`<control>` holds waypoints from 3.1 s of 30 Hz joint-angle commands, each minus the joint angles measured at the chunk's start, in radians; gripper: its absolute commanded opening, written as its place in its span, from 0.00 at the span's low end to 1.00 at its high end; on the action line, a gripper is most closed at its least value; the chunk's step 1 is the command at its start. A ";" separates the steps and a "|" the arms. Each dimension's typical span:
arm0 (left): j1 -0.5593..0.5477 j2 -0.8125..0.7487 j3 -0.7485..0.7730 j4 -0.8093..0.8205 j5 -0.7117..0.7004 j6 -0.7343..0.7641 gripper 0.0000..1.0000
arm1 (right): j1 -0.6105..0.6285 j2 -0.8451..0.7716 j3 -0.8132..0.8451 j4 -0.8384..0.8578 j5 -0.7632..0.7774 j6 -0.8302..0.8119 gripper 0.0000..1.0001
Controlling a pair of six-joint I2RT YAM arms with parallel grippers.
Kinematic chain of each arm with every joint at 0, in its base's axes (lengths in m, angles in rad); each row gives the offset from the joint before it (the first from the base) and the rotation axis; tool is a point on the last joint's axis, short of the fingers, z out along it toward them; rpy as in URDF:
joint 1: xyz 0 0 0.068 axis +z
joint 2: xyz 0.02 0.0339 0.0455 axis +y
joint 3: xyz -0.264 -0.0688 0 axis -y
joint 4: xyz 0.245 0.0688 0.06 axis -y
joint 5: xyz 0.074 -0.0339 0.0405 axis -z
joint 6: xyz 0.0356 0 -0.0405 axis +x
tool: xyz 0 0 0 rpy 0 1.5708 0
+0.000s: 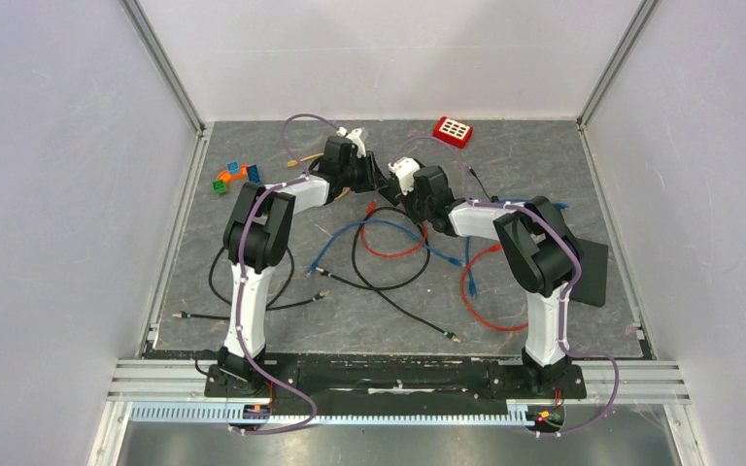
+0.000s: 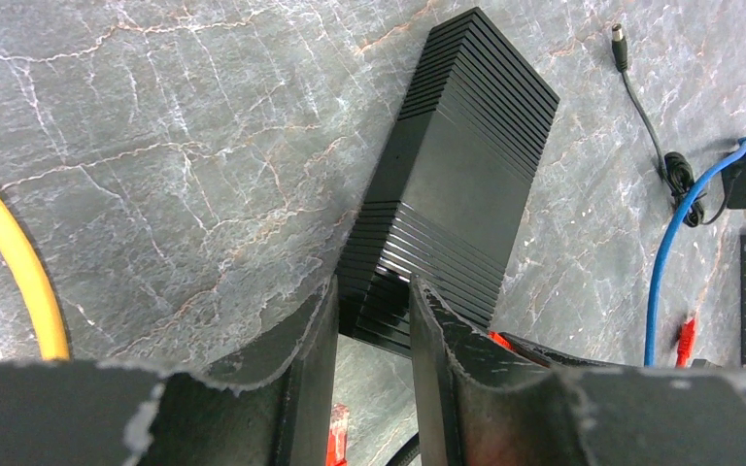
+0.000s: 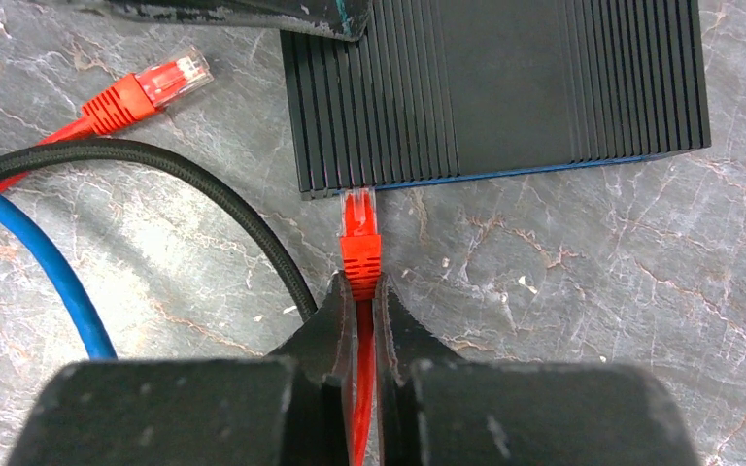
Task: Insert the plug into the switch port
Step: Insert the connector into the switch port.
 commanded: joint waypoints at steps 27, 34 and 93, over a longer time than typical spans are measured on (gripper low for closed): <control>-0.094 0.038 -0.047 -0.038 0.331 -0.045 0.35 | -0.025 0.022 -0.009 0.421 -0.291 -0.228 0.00; -0.137 0.070 -0.038 -0.045 0.414 -0.055 0.34 | -0.017 0.037 -0.010 0.501 -0.300 -0.230 0.00; 0.122 -0.112 0.064 -0.655 -0.216 0.453 0.46 | -0.119 -0.530 -0.292 0.232 -0.164 -0.039 0.46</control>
